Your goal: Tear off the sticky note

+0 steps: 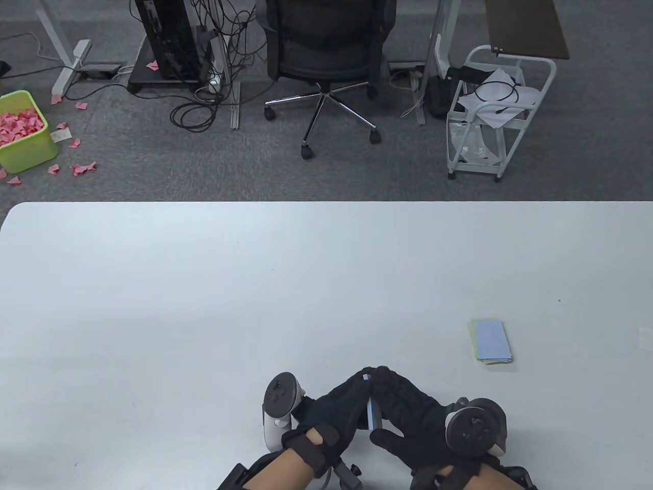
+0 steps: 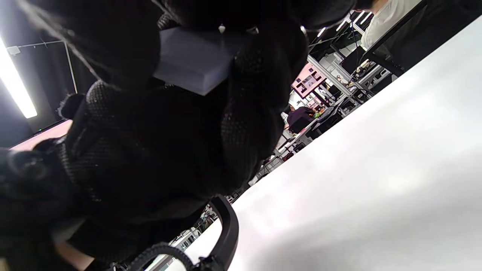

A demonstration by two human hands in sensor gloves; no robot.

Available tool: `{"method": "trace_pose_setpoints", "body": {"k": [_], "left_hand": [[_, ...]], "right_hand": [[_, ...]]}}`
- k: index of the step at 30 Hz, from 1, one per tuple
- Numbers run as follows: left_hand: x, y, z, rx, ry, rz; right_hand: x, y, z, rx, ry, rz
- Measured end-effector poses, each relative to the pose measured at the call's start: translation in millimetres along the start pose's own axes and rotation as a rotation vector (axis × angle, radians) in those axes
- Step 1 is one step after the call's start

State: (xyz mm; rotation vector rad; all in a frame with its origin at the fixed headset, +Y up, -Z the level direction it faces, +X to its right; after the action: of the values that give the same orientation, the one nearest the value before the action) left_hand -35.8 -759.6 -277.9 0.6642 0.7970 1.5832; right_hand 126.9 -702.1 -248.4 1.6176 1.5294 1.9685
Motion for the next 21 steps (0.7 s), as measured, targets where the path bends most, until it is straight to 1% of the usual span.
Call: {"method": "trace_pose_setpoints", "body": {"k": [10, 16, 21], "left_hand": [[-3.7, -1.7, 1.6, -0.031, 0.010, -0.021], [-3.6, -1.4, 1.5, -0.028, 0.003, -0.018], [-3.8, -1.4, 1.0, -0.032, 0.001, -0.021]], "right_hand": [[-3.2, 0.9, 2.7, 0.010, -0.023, -0.013], [-1.9, 1.4, 3.8, 0.005, -0.007, -0.009], [-3.3, 1.0, 5.8, 0.011, -0.035, -0.010]]}}
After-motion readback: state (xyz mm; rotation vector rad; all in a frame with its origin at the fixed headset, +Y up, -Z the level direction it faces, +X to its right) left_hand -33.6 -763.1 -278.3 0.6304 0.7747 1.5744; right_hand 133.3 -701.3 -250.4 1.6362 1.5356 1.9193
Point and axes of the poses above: the tracker on the back of each hand, its own x axis roughly to the thumb side, its own y axis roughly from the fingertips to the wrist, z = x × y, the point moved 5 cm from there along -y, roughly from the wrist to the fingertips, and after that the axes turned 7 degrees about -x, right-handed, at the moved point
